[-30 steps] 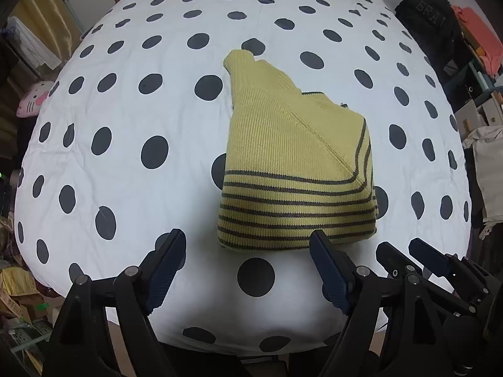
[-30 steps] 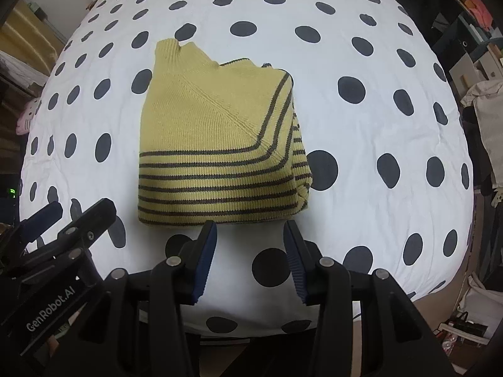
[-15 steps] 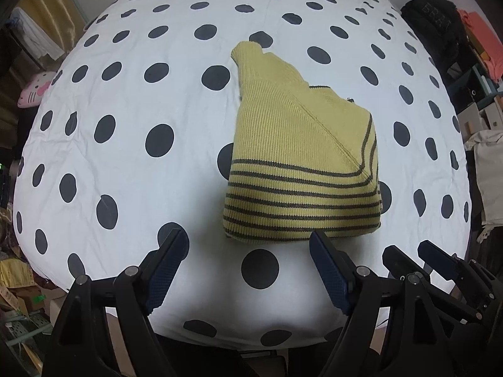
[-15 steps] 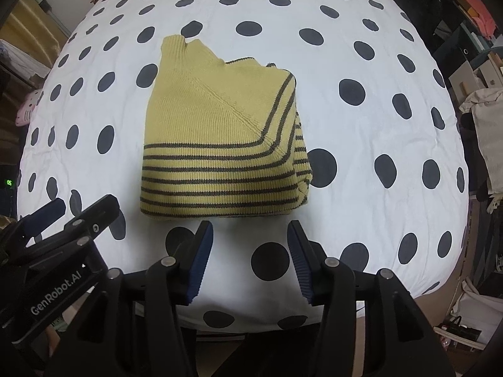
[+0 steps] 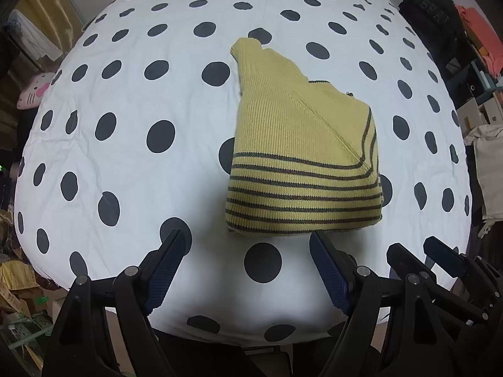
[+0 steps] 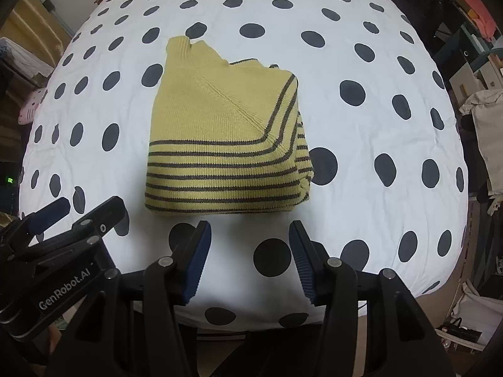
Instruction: Fold large clothes
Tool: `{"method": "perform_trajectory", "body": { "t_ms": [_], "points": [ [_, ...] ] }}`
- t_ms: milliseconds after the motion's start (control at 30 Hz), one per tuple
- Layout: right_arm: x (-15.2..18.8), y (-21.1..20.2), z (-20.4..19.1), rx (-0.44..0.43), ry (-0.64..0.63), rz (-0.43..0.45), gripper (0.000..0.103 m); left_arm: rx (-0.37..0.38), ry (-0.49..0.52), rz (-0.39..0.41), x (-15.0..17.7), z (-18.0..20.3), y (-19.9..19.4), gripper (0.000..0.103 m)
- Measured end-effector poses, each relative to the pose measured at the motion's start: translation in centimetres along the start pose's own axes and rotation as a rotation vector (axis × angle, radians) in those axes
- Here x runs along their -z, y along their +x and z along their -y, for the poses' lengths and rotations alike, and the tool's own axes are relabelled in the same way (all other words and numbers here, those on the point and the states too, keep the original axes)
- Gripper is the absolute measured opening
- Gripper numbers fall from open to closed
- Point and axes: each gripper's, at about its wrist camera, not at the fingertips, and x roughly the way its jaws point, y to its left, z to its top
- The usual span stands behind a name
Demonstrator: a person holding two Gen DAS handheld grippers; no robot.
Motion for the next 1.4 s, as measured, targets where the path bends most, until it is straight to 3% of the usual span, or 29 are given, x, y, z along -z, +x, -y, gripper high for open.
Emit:
{"method": "perform_trajectory", "body": {
  "t_ms": [1400],
  "points": [
    [1.2,-0.8,-1.4,0.033,-0.029,0.016,0.058,-0.016,-0.017,-0.018,0.8,-1.5,0.4,0.082]
  ]
}}
